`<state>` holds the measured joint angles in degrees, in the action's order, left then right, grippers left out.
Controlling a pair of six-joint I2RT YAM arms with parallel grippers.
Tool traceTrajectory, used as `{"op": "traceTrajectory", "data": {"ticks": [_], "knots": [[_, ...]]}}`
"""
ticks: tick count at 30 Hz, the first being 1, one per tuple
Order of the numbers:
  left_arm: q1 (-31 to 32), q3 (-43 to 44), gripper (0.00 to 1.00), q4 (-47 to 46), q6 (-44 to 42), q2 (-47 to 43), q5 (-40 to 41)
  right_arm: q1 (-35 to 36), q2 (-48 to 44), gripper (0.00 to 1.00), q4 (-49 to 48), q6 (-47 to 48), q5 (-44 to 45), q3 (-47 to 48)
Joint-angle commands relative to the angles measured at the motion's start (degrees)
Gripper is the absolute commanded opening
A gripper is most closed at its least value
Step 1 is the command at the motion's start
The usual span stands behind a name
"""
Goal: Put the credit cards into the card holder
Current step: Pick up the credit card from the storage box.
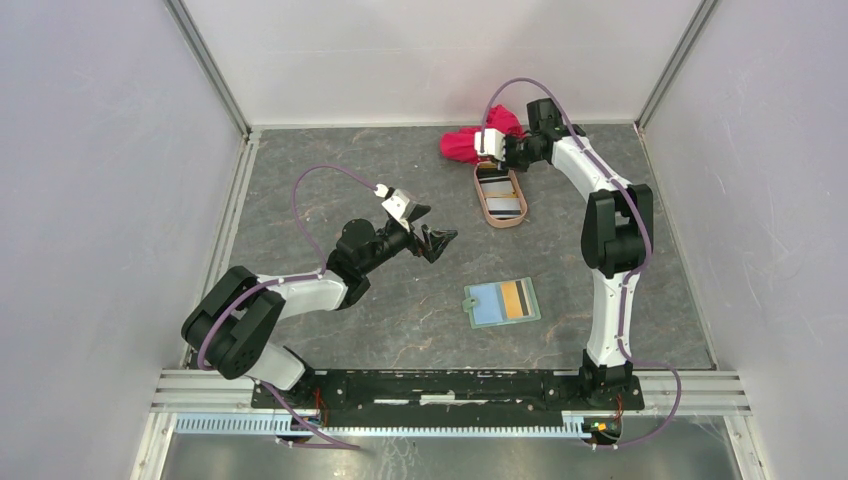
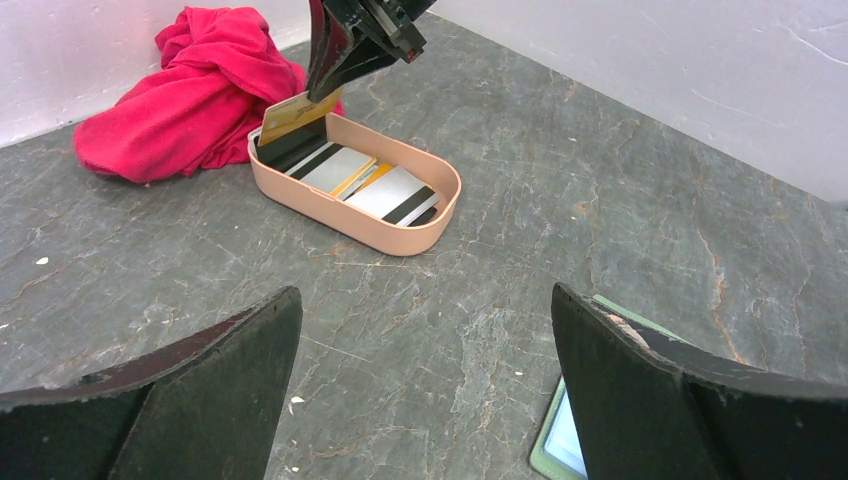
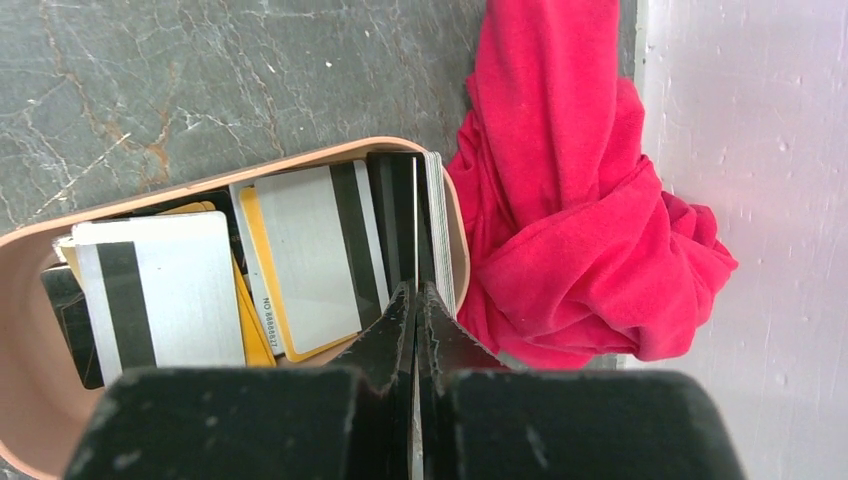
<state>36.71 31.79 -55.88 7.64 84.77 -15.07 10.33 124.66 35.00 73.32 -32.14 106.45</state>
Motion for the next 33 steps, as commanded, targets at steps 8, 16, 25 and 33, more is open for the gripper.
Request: {"op": "traceTrajectory", "data": {"ticks": [8, 16, 25, 33], "knots": [[-0.32, -0.24, 1.00, -3.27, -0.92, -0.57, 0.30, -0.25, -3.59, 0.00, 5.60, 4.27, -3.20, -0.62], [-0.32, -0.56, 1.00, -3.81, -0.41, -0.85, 0.14, -0.34, -8.35, 0.00, 9.35, 0.27, -5.98, -1.66], [-2.16, -1.82, 1.00, -4.51, 19.23, -5.30, -7.86, -2.45, -32.56, 0.00, 8.21, -19.87, -23.75, -25.50], [-1.02, -10.86, 0.96, -18.60, 45.28, -9.54, -12.61, -5.29, -56.12, 0.00, -40.14, -76.61, -35.34, -61.02]]}}
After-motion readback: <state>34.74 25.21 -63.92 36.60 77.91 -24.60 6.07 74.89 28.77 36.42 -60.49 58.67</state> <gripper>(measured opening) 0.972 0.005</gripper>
